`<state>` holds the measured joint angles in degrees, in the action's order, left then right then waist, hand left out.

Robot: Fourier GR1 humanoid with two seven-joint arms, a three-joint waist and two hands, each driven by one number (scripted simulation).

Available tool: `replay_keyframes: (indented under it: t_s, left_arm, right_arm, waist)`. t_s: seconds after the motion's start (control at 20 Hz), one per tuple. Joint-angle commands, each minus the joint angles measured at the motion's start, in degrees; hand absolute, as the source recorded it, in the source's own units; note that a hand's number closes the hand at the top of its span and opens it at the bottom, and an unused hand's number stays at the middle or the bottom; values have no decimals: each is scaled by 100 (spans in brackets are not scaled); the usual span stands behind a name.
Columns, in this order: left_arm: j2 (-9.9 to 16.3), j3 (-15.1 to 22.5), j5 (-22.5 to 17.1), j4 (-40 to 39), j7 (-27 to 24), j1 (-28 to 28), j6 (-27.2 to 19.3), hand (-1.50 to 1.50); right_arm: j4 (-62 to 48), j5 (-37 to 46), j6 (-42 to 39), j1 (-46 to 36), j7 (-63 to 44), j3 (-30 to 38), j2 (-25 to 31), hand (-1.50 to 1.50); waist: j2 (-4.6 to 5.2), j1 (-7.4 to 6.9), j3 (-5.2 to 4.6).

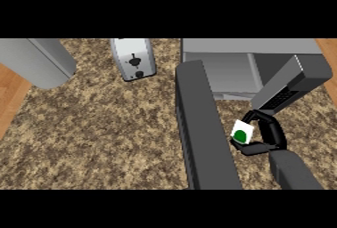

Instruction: Pick up the milk, place it into the microwave and close the microwave

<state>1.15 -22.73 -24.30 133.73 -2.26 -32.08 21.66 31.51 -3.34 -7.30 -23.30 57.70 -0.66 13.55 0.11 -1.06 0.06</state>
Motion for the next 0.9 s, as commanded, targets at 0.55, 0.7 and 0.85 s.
replay_keyframes:
  t_s: [0.55,0.7,0.85]
  left_arm:
    - [-113,-238,-9,-119,144,104,95,-150]
    - [11,-408,-175,-50,380,348,4,-150]
    - [-5,-512,-407,40,342,-41,172,-150]
  right_arm:
    - [1142,240,718,-798,-1510,3,-471,150]
    - [589,410,1040,-1549,-1643,127,-457,150]
    - [361,926,1816,-1736,-1625,-82,-617,150]
  waist:
    - [-10,44,-6]
    - [11,4,-3]
    - [20,-64,-2]
